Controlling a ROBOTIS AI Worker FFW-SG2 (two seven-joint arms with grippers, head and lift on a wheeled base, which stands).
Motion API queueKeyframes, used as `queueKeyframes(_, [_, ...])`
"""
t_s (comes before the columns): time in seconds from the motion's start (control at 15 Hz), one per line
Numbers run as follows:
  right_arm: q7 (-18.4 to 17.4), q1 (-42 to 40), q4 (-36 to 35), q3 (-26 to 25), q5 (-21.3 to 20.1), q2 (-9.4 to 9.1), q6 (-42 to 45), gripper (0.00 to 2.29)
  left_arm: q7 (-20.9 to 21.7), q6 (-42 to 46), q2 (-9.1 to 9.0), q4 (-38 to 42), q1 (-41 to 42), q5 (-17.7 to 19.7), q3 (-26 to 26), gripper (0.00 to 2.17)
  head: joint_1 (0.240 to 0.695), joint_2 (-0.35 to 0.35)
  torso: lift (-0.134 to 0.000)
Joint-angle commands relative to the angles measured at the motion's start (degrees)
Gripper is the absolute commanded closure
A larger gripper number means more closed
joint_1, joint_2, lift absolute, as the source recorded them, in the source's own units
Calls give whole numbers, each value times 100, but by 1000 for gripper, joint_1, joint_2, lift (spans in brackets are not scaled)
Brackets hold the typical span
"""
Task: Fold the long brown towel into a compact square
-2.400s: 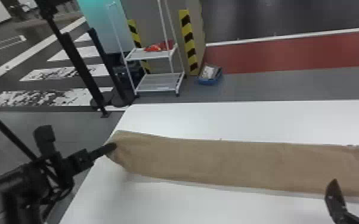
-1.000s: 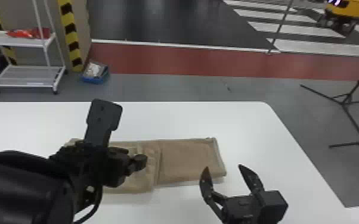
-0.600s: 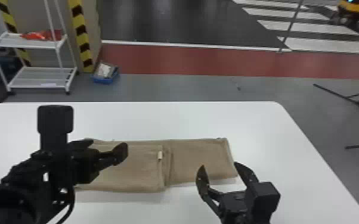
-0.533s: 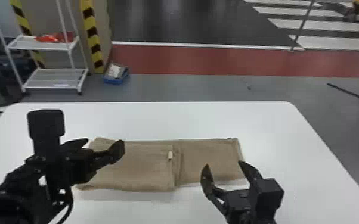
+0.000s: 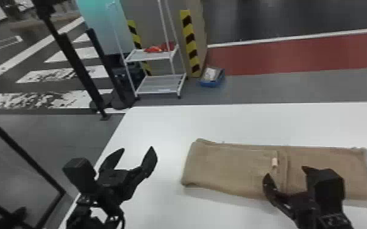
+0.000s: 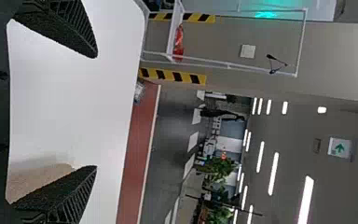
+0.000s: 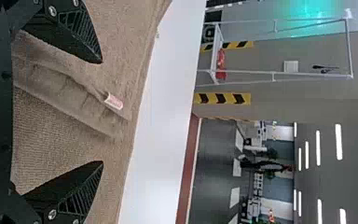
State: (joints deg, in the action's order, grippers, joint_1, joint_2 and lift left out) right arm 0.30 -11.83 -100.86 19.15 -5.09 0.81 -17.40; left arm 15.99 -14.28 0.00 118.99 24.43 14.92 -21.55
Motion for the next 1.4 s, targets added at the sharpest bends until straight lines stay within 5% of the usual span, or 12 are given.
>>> queueKeyframes(0.0, [-3, -4, 75, 36, -159, -55, -208, 124, 115, 588, -15, -491, -53, 37, 11, 19, 695, 350, -126])
queueKeyframes(1.33, [6, 330, 462, 185, -519, -86, -331, 532, 431, 728, -15, -1176, -264, 169, 213, 33, 695, 347, -126])
